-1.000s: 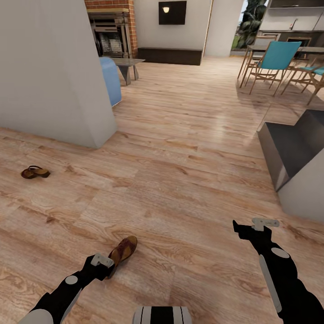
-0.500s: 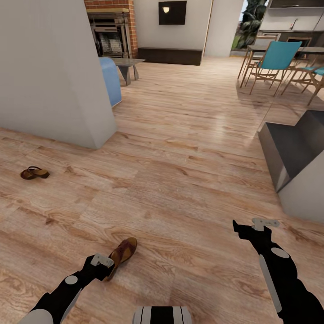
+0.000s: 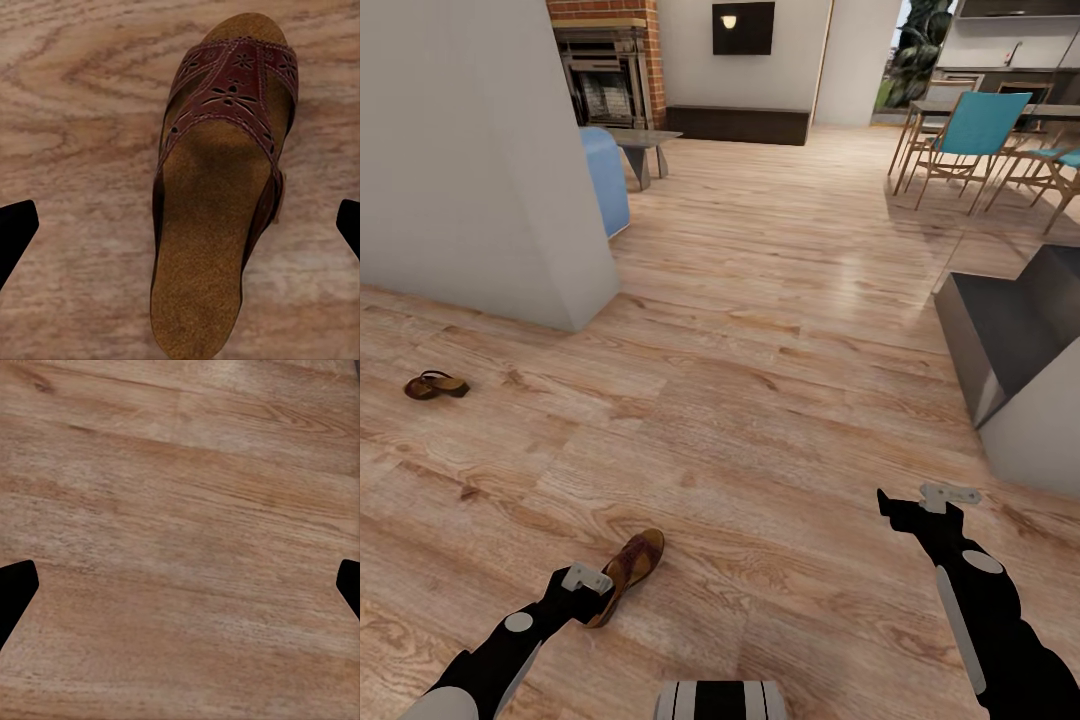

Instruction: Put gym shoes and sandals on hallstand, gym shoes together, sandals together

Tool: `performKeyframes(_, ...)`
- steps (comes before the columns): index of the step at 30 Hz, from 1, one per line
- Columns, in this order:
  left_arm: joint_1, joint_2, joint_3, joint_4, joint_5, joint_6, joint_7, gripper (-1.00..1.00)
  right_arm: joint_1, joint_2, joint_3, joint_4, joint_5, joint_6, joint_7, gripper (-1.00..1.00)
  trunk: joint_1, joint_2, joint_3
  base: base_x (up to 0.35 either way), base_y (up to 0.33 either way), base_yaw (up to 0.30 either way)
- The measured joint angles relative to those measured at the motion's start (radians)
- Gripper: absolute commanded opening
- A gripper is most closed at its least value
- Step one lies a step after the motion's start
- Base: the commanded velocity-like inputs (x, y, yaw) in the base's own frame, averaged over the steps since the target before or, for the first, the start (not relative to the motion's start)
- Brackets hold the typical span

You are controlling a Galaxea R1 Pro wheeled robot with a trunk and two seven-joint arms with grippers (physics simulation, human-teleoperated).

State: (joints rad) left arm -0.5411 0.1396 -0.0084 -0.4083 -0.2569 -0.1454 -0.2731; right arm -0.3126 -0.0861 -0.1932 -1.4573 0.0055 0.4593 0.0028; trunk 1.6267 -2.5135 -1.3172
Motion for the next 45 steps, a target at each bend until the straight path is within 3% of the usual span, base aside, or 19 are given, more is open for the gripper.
performKeyframes(8,0.000,0.001,-0.001,0.000,-0.001,0.001,-0.001,1.00,0.000,0.000,0.001,0.000,0.000,0.000,0.000,1.00,0.000,0.000,0.000,0.000,0.000,0.000)
performKeyframes(30,0.000,0.007,0.000,0.002,-0.003,0.000,-0.001,1.00,0.000,0.000,0.000,0.000,0.000,0.000,0.000,1.00,0.010,-0.005,-0.100,0.000,0.000,0.000)
performKeyframes(35,0.000,0.007,-0.001,-0.001,-0.004,0.000,-0.001,1.00,0.000,0.000,0.000,-0.001,0.000,0.000,0.000,1.00,0.010,-0.005,-0.108,0.000,0.000,0.000)
performKeyframes(40,-0.006,0.005,-0.017,-0.003,-0.058,0.002,-0.003,1.00,0.000,0.000,0.000,-0.001,0.000,0.000,0.000,1.00,0.010,-0.005,-0.113,0.000,0.000,0.000)
performKeyframes(45,-0.010,0.002,-0.021,-0.003,-0.087,0.003,-0.007,1.00,0.000,0.000,0.000,-0.001,0.001,0.000,-0.001,1.00,0.010,-0.005,-0.114,0.000,0.000,0.000)
